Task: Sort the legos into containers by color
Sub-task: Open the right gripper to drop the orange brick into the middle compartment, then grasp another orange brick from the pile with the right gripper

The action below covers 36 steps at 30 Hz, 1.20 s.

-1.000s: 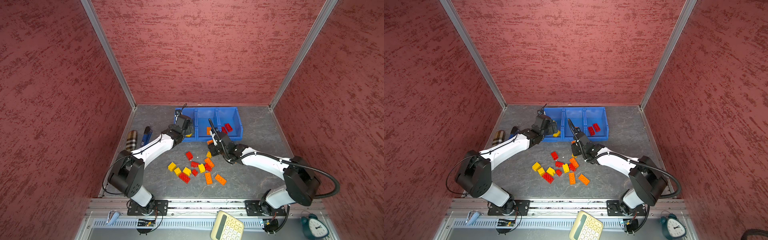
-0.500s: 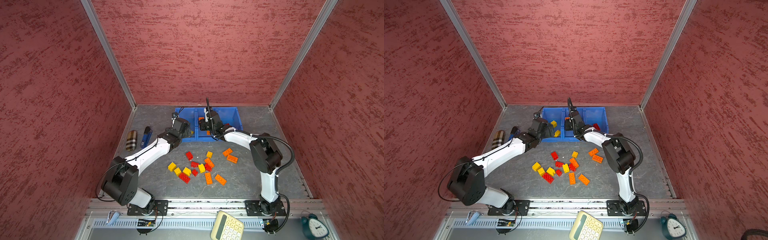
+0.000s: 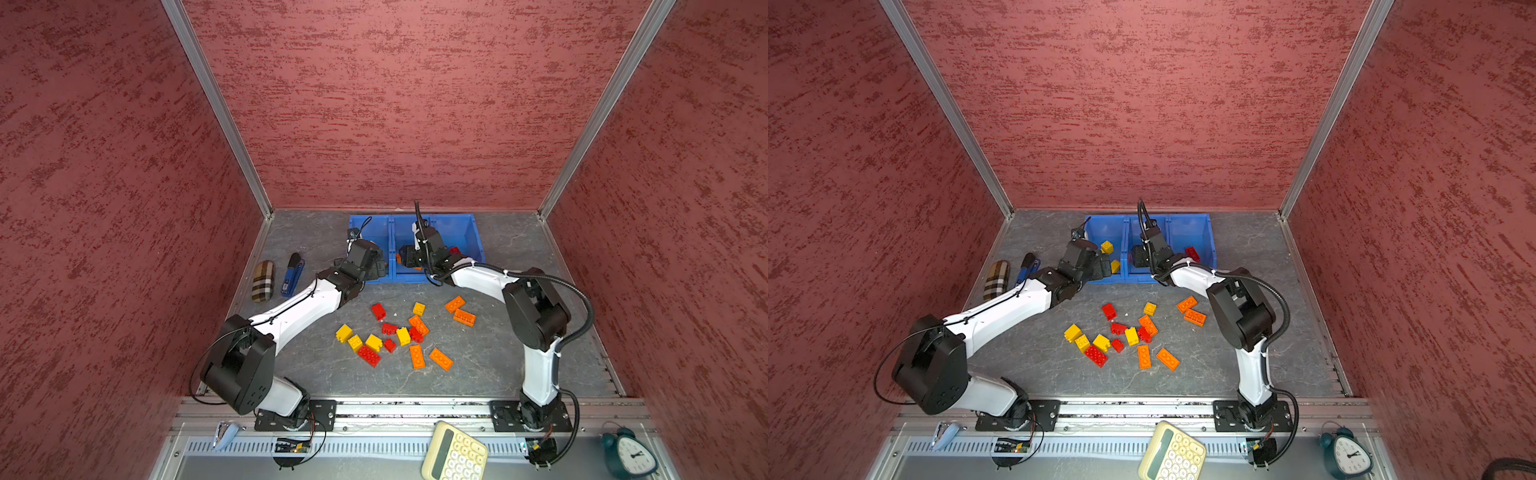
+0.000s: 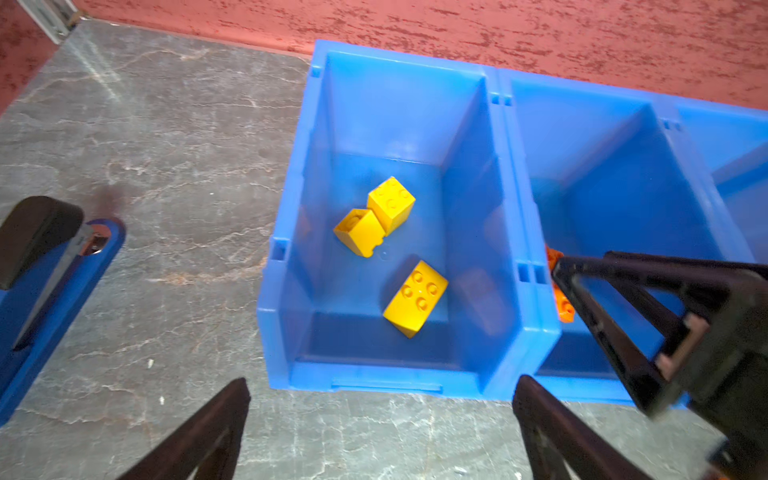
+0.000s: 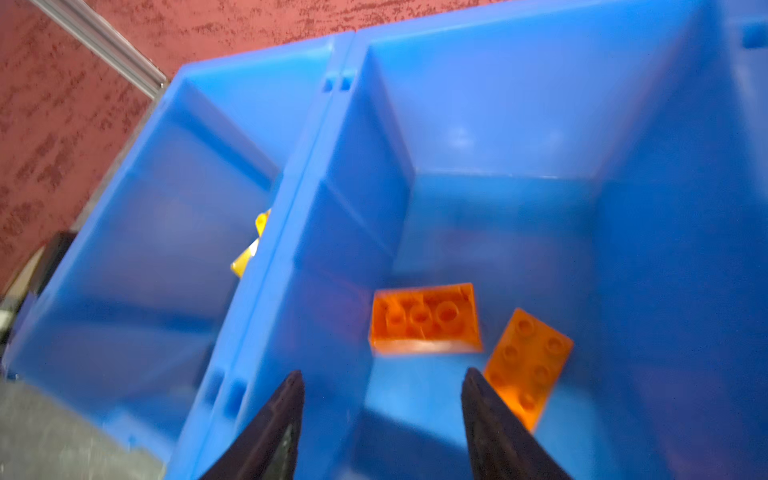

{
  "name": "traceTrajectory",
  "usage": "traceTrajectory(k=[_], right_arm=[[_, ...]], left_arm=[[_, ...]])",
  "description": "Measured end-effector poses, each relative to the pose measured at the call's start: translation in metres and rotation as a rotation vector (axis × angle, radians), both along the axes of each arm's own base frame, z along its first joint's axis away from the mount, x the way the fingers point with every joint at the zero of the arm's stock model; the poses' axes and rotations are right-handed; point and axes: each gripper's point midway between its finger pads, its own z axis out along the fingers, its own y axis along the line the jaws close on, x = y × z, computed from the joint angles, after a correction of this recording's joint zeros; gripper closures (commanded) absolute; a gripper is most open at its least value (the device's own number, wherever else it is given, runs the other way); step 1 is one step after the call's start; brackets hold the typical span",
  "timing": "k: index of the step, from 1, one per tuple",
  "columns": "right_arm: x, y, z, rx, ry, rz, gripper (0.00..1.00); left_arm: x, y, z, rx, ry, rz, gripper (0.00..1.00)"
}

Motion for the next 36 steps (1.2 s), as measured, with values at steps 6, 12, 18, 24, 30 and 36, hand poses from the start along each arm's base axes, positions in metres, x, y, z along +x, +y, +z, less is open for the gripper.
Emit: traceTrajectory(k=[6,12,18,24,30,36], right_arm=[[-0.061,-0.036,0.039,0.006,-0.028,0.034,0.18],[-0.114,-0.084,0.032,-0.071,0.030,0.052,0.01],[-0.144,-0.136,-0.010,-0.116,0.214,0.025,0.01],[-0.167,-0.147,-0.053,-0.149,0.367,0.033,0.01],[-0.175,-0.147,-0.082,-0.172,0.464,0.049,0.01],[-0.185,-0.145,-0.094,-0.167,0.514,0.069,0.09]], left_arm=[[0.001,-0.010,-0.001,0.001,-0.002,-0.030,0.01],[0.008,-0.017,-0.011,0.002,0.015,-0.040,0.01],[0.011,-0.023,-0.012,-0.003,0.017,-0.056,0.01],[0.016,-0.031,-0.012,-0.013,0.015,-0.070,0.01],[0.015,-0.041,-0.012,-0.026,0.020,-0.106,0.01],[0.001,-0.066,-0.010,-0.088,0.012,-0.250,0.01]])
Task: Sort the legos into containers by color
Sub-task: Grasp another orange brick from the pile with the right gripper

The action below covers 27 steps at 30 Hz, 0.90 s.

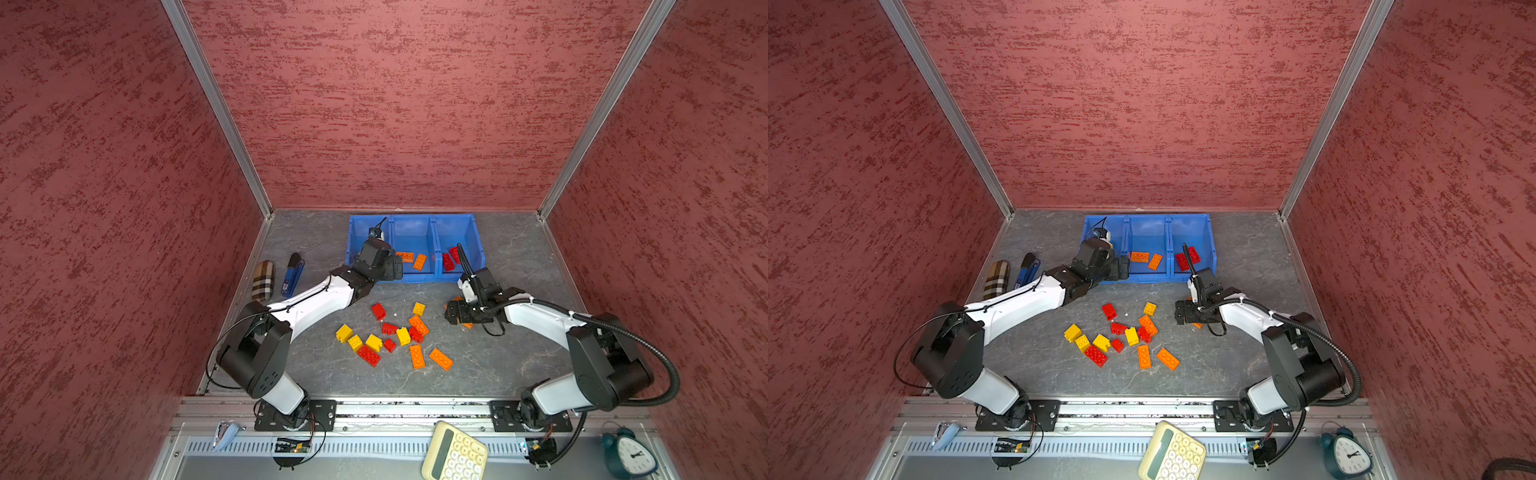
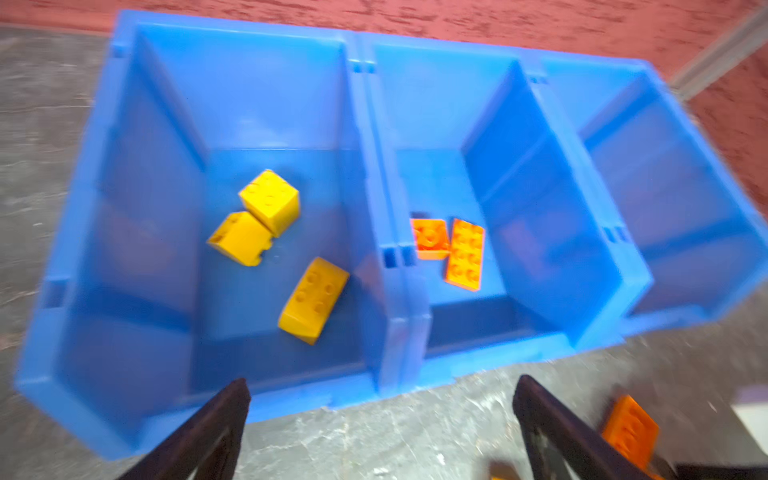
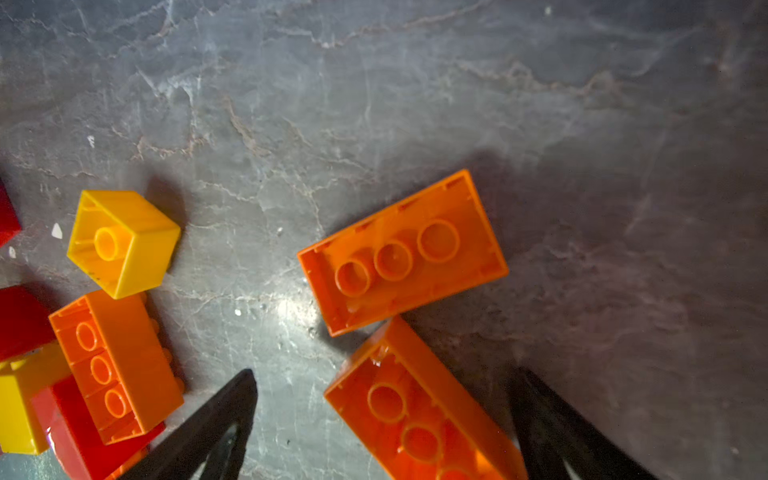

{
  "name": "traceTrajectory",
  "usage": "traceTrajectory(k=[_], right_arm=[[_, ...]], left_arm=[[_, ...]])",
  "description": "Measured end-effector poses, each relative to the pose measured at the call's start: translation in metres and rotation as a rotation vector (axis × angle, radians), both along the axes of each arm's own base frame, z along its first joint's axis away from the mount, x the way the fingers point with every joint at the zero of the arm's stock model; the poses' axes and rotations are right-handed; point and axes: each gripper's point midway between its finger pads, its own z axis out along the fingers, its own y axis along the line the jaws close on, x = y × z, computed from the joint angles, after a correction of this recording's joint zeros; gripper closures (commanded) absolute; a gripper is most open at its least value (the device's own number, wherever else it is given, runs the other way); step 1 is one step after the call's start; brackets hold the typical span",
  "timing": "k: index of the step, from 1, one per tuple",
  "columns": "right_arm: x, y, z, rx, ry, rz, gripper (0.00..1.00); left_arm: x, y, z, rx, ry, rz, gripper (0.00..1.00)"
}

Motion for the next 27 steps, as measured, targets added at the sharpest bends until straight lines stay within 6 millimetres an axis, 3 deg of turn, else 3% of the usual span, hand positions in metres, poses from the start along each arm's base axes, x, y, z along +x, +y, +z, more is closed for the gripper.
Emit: traceTrajectory(k=[4,12,16,27], right_arm=[[-0.007,0.006,-0.001,0.013,0.008,0.007,0.16],[-0.032,0.031,-0.007,-0.095,0.010,0.101,0.36],[-0.030,0.031,-0.011,-0.178,0.001,0.109,0.47],[-0.020,0.018,-0.013,-0.290,-0.024,0.047,0.60]], left_arm=[[-0.014,-0.004,0.002,-0.025,-0.003,-0.064,0.01],[-0.017,-0.005,0.006,-0.028,-0.019,-0.091,0.01],[-0.017,-0.006,0.007,-0.030,-0.020,-0.092,0.01],[-0.017,-0.006,0.007,-0.031,-0.020,-0.093,0.01]])
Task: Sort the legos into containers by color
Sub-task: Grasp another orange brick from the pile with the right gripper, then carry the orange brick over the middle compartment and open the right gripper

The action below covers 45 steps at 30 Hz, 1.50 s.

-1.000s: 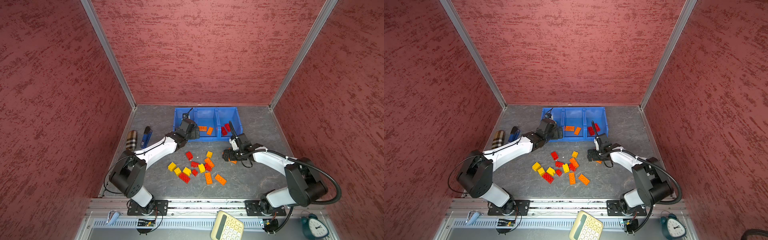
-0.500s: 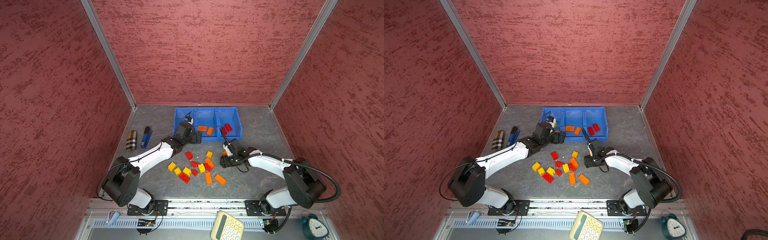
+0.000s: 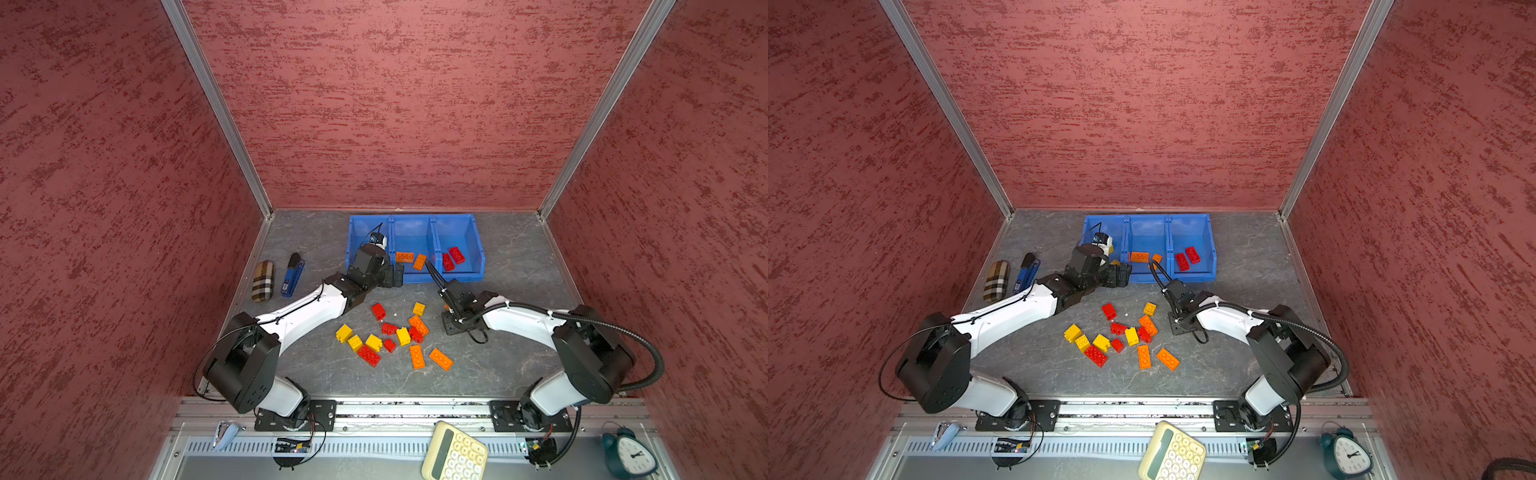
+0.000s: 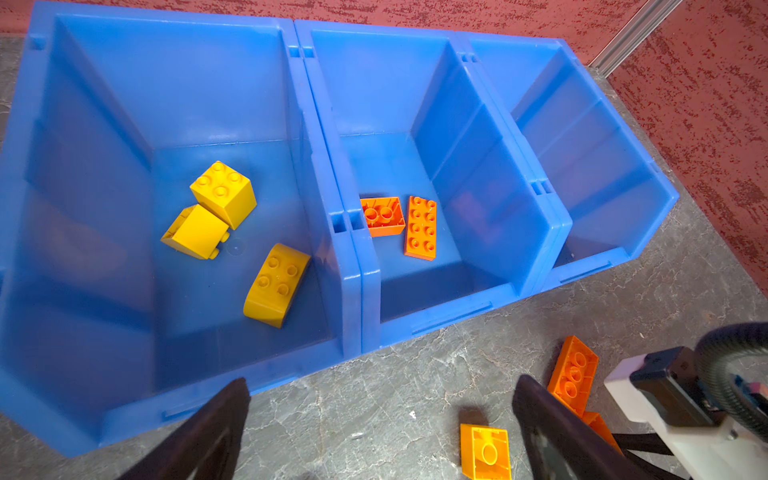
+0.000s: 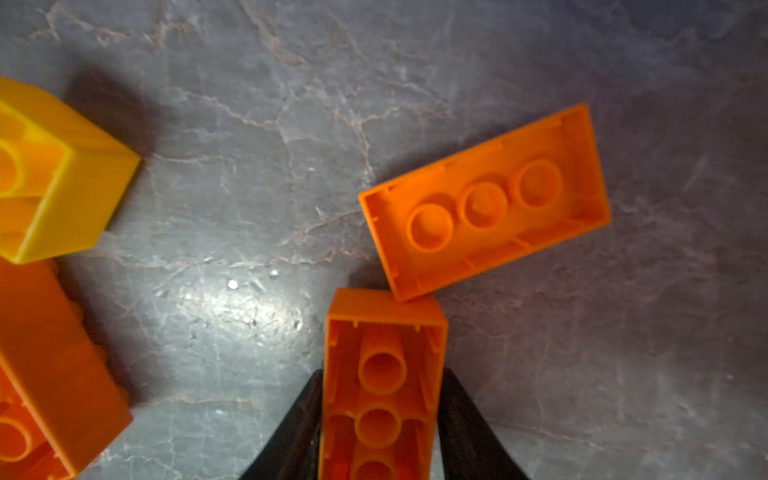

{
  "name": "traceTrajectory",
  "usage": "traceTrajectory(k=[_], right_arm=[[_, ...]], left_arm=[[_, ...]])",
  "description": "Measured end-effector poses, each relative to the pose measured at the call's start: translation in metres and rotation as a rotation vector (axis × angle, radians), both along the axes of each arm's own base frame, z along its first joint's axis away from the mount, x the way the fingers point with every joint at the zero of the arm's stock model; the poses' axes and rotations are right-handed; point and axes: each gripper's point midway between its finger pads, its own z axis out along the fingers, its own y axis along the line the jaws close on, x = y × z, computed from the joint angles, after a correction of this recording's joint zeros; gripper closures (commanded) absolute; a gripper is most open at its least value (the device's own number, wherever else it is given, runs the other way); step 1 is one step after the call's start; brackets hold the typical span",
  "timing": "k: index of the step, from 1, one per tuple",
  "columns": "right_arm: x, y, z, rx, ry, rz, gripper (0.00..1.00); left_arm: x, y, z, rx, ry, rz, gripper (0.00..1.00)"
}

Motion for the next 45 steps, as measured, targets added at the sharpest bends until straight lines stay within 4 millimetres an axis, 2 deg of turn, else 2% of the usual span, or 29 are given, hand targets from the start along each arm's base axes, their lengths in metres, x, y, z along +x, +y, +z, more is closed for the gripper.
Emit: traceTrajectory(k=[4,7,13,17,21,29,32,39,45], right_arm=[[0.000,0.002,0.001,0.000,-0.005,0.006,0.68],[0.001,0.005,0.009,0.019,-0.026,0.022,0.69],[0.023,0.032,0.043,0.149,-0.147,0.053,0.70],[0.053,0.065,0.073,0.262,-0.250,0.097,0.69],[0.095,0.098,0.095,0.311,-0.341,0.118,0.69],[0.176,0.132,0.102,0.218,-0.458,0.099,0.68],[0.197,0.133,0.102,0.178,-0.486,0.084,0.67],[0.225,0.117,0.094,0.108,-0.484,0.043,0.62],[0.226,0.107,0.076,0.076,-0.428,0.031,0.45]], left_arm=[[0.001,-0.002,0.002,-0.010,-0.011,-0.004,0.01],[-0.001,-0.007,0.004,-0.033,-0.028,-0.034,0.01],[-0.009,-0.018,0.006,-0.069,-0.046,-0.101,0.01],[-0.011,-0.022,0.011,-0.092,-0.059,-0.123,0.01],[-0.016,-0.021,0.014,-0.116,-0.083,-0.134,0.01],[-0.022,-0.010,0.018,-0.121,-0.110,-0.115,0.01],[-0.023,-0.008,0.021,-0.120,-0.114,-0.109,0.01],[-0.029,0.006,0.020,-0.120,-0.121,-0.069,0.01],[-0.029,0.010,0.016,-0.124,-0.107,-0.054,0.01]])
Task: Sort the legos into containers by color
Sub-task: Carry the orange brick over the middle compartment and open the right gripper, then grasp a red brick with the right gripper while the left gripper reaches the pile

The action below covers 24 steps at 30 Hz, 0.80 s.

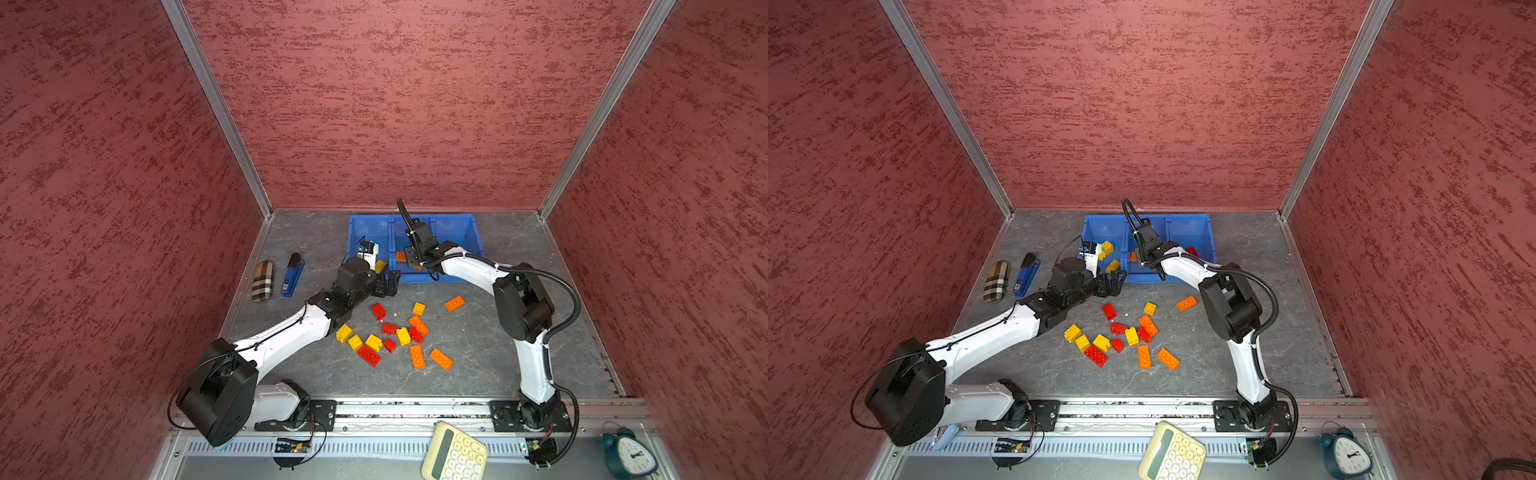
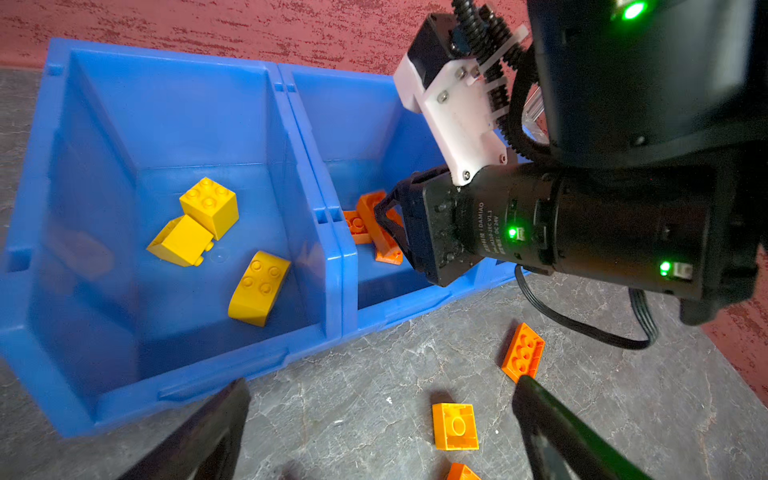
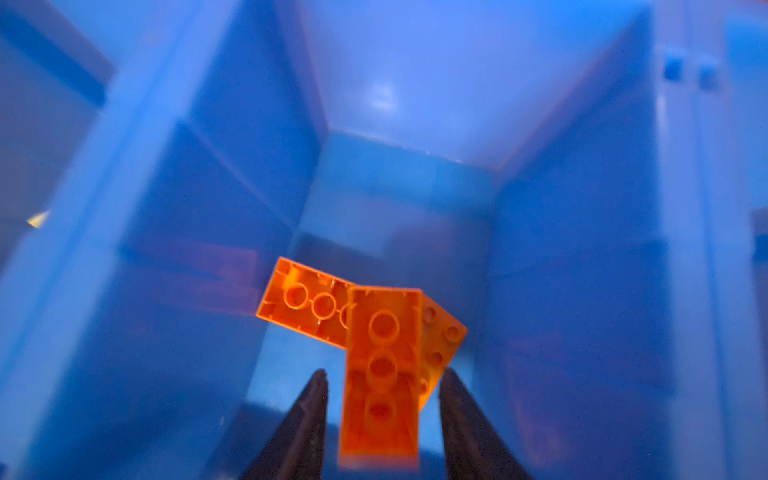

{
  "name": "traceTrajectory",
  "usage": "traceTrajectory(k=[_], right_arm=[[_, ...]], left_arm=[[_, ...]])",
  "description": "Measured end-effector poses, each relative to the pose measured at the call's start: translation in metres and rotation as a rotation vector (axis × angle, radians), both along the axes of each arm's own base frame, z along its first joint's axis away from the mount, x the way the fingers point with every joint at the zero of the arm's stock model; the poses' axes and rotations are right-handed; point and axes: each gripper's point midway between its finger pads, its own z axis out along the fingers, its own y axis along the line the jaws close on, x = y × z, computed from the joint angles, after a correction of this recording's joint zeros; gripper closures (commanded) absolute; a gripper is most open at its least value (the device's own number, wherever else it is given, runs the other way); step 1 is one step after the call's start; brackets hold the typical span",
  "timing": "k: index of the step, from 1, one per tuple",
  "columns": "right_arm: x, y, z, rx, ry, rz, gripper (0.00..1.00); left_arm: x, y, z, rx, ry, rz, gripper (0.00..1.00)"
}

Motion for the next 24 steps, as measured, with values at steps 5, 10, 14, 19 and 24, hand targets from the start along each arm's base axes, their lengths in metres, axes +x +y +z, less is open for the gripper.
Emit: traceTrajectory(k=[5,10,14,19,24], right_arm=[[-0.011,0.000,0.002,0.026,0.015,0.012,0.36],[-0.036,-0.005,0.020,0.084,0.013,0.039,0.24],[-0.054,-0.005,0.049,0.181,-0.038,0.075,0.12],[-0.083,0.001,0.070,0.310,-0.076,0.167,0.10],[-0.124,0.034,0.045,0.322,0.009,0.300,0.07]], left_arm=[[-0.002,0.003,-0.007,0.019,0.028,0.005,0.01],[-0.008,0.012,-0.030,0.077,0.128,0.039,0.01],[-0.014,0.021,-0.051,0.120,0.240,0.093,0.01],[-0.032,0.032,-0.078,0.149,0.371,0.159,0.01],[-0.046,0.065,-0.084,0.142,0.419,0.323,0.01]])
